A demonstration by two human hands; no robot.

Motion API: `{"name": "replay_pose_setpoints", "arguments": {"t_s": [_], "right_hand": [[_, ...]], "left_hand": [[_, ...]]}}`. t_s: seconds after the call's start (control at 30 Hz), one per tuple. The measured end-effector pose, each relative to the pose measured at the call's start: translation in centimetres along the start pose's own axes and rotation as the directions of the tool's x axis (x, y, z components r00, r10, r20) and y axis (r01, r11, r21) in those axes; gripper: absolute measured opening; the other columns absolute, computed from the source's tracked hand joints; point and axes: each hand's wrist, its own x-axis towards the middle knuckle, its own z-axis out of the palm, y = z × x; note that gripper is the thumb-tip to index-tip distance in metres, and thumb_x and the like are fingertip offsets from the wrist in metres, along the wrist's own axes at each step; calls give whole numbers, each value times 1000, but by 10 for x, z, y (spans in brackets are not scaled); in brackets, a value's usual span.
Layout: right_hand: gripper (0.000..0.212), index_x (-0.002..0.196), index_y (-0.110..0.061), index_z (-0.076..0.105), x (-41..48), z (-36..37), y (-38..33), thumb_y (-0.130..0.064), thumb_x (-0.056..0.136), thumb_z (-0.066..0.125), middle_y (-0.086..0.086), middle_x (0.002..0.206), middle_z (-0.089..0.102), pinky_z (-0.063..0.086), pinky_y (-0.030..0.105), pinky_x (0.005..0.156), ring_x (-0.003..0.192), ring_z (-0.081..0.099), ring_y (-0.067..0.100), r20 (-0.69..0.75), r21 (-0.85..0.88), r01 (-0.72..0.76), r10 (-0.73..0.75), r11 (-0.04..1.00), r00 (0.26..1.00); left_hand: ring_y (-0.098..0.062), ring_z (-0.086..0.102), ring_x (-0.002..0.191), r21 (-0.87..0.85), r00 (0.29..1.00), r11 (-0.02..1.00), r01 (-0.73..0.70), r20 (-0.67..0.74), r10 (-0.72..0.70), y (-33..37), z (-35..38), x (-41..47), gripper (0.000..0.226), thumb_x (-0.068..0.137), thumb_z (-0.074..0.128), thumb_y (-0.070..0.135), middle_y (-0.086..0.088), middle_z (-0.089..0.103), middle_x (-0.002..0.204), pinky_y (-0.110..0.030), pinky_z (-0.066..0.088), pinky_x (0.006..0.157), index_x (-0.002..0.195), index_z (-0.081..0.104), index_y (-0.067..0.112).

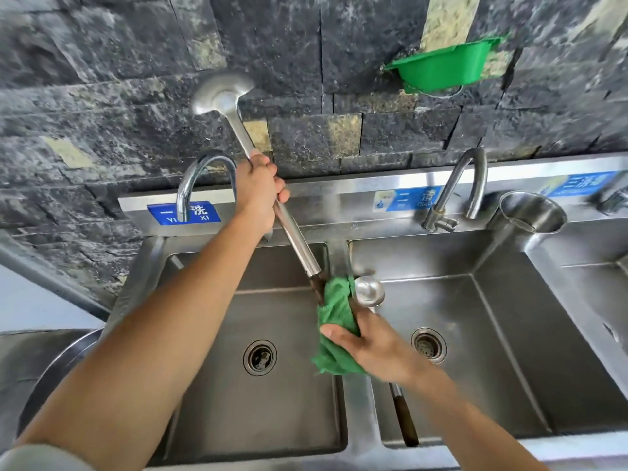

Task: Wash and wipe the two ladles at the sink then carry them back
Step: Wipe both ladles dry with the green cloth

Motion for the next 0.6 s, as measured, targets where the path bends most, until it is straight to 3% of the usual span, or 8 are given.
{"name": "replay_pose_setpoints", "arguments": {"t_s": [0.23,0.33,0.4,0.47,0.6], "right_hand": [[19,99,-19,64,-59,-32,28,-36,95,69,-10,76,64,52,29,69,72,61,4,-47,14,-25,26,1000,999],[34,95,-4,65,-58,-61,1,-38,93,69,13,78,71,59,37,65,73,72,23,-164,231,-36,76,972,984],[44,94,-3,66,-39,-76,-26,-47,91,67,18,82,73,60,42,70,77,73,28,-283,271,19,61,963,957],[38,97,-7,68,-8,-83,-51,-45,94,62,11,87,76,61,46,79,82,74,26,-304,299,49,46,953,951],[26,100,-22,73,52,-63,-93,-44,97,60,-5,99,80,57,28,90,98,75,16,-107,304,14,20,953,994]], "left_hand": [[-11,32,42,-79,999,997,11,-40,-15,2,-16,12,25,106,28,18,1,39,65,-23,32,38,85,40,16],[-12,33,43,-62,999,998,7,-35,-9,2,-22,11,25,107,28,19,2,40,64,-24,33,39,85,41,16],[-13,34,45,-69,1000,997,28,4,-28,-5,-21,2,25,107,29,18,1,42,64,-26,34,41,86,42,16],[-14,35,45,-117,996,990,77,53,-71,-12,-16,-10,24,107,30,17,0,42,63,-27,34,42,86,42,15],[-12,34,39,-246,988,960,138,101,-116,-15,6,-31,23,106,33,16,1,41,59,-22,33,39,84,42,15]]}}
